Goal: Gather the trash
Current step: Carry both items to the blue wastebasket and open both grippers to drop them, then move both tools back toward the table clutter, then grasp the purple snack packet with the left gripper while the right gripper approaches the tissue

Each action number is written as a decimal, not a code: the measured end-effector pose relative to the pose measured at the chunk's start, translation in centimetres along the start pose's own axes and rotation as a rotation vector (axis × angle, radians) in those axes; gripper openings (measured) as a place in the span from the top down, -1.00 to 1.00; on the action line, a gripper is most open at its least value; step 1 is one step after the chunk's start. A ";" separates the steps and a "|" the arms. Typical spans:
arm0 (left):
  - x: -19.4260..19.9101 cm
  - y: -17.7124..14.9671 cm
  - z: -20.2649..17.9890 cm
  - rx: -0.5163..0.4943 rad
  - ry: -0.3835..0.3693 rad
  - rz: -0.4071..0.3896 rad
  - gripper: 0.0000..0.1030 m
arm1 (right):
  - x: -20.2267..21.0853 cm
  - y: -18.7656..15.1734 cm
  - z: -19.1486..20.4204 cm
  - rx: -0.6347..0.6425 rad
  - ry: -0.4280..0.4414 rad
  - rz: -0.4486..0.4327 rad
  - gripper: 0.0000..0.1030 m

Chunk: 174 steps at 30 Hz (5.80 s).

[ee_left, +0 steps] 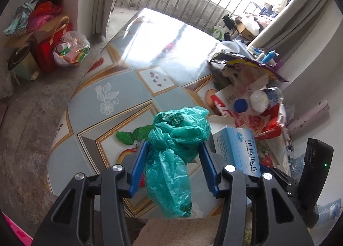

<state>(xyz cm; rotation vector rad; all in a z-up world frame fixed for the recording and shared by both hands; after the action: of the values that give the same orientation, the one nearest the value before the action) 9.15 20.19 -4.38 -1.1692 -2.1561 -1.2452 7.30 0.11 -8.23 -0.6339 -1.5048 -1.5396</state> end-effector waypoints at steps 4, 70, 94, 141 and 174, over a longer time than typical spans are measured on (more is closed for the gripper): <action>1.9 1.0 -3.0 -0.054 -0.052 -0.031 0.08 | 3.8 0.1 -1.1 -0.048 0.126 -0.070 -0.35; -18.0 -12.5 -43.0 -0.653 -0.574 0.529 -0.83 | 16.3 -17.3 -43.2 -0.970 -0.661 -0.262 -0.84; -7.3 -0.5 -30.3 -0.560 -0.455 0.049 -0.89 | 18.6 -10.8 -36.6 -0.565 -0.859 -0.337 -0.84; -8.0 12.4 -17.6 -0.585 -0.262 -0.226 0.01 | 11.6 6.2 -24.3 -0.470 -0.025 -0.330 -0.02; -12.2 14.4 -13.9 -0.474 -0.351 -0.113 0.34 | 0.6 18.6 -17.9 -0.552 0.410 0.097 0.83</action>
<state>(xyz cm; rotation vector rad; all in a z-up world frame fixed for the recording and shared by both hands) 26.94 6.39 2.34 -1.5707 -2.2618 -1.7838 26.46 -15.38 -0.43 -0.6354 -0.7326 -1.8831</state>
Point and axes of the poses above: each gripper's, at about its wrist camera, not at the fingertips, and x roughly against the way its jaws point, z to its left, y to its top, the point moved 7 cm from there along -x, roughly the way its jaws point, and after that the axes turned 15 degrees about -y, right-handed, at the moved point
